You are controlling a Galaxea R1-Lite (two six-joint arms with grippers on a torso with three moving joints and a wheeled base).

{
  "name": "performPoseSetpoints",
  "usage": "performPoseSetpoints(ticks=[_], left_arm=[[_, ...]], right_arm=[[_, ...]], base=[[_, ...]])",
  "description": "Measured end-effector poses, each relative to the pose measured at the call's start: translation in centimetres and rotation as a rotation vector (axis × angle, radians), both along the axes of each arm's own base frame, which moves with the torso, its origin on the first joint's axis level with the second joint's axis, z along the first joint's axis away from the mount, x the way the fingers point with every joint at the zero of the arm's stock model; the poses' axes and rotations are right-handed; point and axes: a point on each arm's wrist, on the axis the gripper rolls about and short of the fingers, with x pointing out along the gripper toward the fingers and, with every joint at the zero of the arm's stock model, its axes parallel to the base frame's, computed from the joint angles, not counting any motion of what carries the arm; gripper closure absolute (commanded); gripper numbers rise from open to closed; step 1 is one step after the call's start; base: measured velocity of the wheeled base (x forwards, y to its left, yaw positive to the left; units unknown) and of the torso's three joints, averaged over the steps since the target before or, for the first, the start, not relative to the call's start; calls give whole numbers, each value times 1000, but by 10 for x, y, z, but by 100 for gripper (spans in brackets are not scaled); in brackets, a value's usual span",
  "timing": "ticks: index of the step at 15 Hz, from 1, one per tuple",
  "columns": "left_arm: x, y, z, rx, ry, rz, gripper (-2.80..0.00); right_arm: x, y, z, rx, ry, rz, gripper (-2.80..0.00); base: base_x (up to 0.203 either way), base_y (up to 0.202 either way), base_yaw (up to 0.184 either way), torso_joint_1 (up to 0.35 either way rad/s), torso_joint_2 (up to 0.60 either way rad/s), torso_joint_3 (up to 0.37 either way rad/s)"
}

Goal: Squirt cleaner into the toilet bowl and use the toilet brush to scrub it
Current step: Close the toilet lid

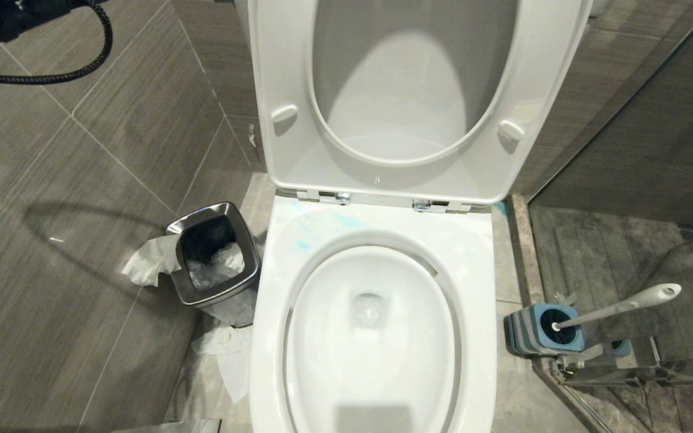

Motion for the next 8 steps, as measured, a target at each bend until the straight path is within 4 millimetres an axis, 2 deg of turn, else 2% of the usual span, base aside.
performPoseSetpoints(ticks=[5,8], left_arm=[[21,5,-6,-7,83,-157,0],[32,13,-5,8,71,-236,0]], right_arm=[[0,0,0,0,0,0,0],[0,0,0,1,0,0,0]], base=[[0,0,0,0,0,0],[0,0,0,0,0,0]])
